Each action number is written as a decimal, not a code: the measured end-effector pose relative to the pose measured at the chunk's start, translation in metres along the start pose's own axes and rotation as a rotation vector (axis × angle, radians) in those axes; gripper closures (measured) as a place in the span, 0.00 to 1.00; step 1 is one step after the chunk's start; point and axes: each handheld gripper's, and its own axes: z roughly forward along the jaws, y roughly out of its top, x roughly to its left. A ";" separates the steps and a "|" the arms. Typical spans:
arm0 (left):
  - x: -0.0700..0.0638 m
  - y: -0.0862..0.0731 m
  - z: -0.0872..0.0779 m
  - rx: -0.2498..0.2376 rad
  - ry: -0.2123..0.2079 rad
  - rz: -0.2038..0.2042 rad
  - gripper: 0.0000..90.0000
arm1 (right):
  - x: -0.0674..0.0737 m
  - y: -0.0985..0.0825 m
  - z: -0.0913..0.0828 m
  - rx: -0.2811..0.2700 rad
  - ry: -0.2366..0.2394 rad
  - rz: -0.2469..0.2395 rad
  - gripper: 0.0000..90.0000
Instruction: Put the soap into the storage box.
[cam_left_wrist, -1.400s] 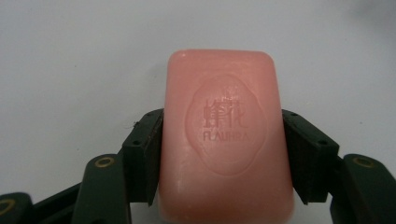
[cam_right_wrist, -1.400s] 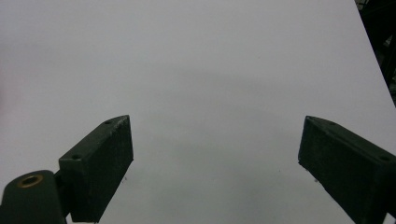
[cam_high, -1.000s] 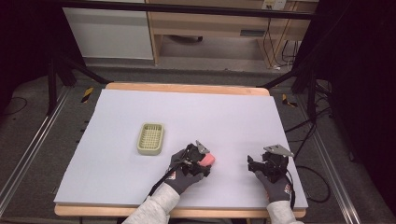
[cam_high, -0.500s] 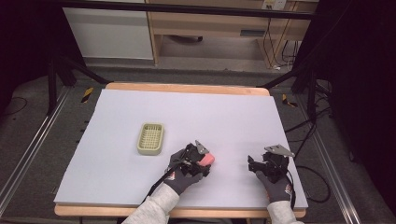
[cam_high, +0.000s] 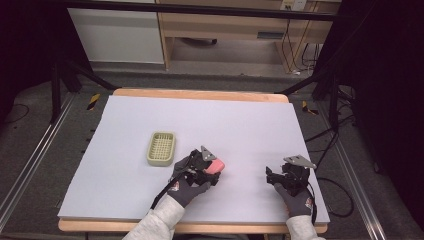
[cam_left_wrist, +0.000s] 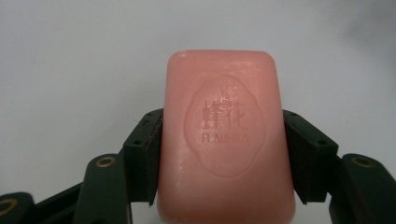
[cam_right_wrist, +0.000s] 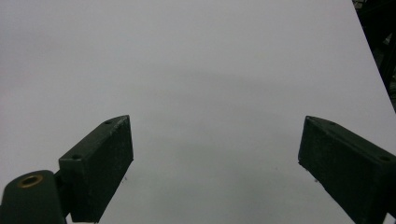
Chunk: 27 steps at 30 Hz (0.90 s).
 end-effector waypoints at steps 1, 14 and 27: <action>0.002 0.000 -0.002 -0.005 0.001 -0.003 0.41 | 0.000 0.000 0.000 0.002 0.000 0.003 0.12; 0.017 -0.003 -0.026 -0.037 0.026 -0.031 0.41 | 0.000 0.000 0.000 -0.001 -0.004 0.004 0.12; 0.031 -0.009 -0.047 -0.055 0.046 -0.049 0.41 | 0.001 -0.001 0.000 0.001 -0.004 -0.004 0.12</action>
